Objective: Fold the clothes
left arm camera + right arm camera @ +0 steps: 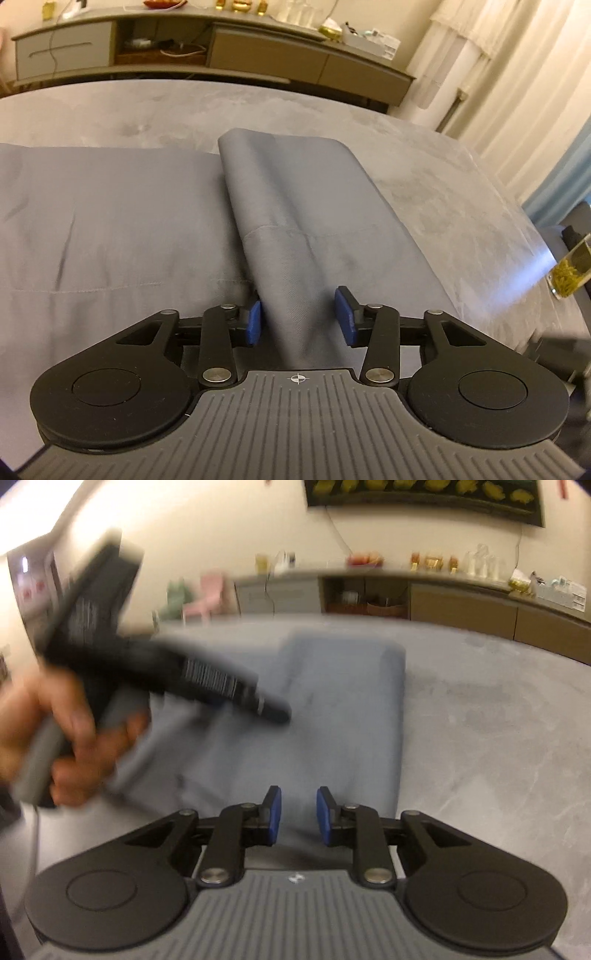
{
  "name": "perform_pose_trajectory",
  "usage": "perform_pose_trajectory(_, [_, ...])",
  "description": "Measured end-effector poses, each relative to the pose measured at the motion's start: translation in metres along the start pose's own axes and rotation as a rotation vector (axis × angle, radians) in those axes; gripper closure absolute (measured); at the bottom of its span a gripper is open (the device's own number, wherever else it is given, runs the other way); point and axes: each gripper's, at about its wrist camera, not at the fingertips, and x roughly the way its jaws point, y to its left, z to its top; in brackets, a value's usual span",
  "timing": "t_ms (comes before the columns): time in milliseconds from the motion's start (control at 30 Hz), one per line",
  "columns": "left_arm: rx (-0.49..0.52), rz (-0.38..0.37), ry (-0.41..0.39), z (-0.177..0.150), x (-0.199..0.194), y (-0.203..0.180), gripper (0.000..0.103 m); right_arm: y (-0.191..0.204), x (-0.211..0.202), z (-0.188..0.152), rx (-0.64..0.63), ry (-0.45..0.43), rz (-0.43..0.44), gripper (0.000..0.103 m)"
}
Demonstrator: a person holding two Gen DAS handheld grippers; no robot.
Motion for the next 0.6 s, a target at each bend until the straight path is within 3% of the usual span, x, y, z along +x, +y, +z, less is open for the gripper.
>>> perform_pose_trajectory(67, [0.004, 0.009, -0.018, -0.003, -0.004, 0.001, 0.065, -0.006, 0.008, 0.003, -0.004, 0.011, -0.050, 0.081])
perform_pose_trajectory(200, [0.051, 0.135, -0.143, -0.006, -0.035, -0.011, 0.065, -0.016, 0.027, 0.009, -0.022, 0.072, -0.148, 0.083])
perform_pose_trajectory(333, [0.148, 0.077, -0.218, -0.018, -0.067, -0.031, 0.058, -0.014, 0.018, 0.043, -0.015, -0.001, -0.141, 0.084])
perform_pose_trajectory(433, [0.217, -0.025, -0.126, -0.031, -0.053, -0.043, 0.060, -0.014, 0.044, 0.070, -0.034, 0.002, -0.156, 0.084])
perform_pose_trajectory(533, [0.269, 0.007, -0.068, -0.047, -0.031, -0.046, 0.064, -0.023, 0.097, 0.083, -0.053, 0.098, -0.188, 0.085])
perform_pose_trajectory(600, [0.253, 0.013, -0.057, -0.053, -0.023, -0.041, 0.064, -0.031, 0.125, 0.084, -0.030, 0.147, -0.208, 0.088])
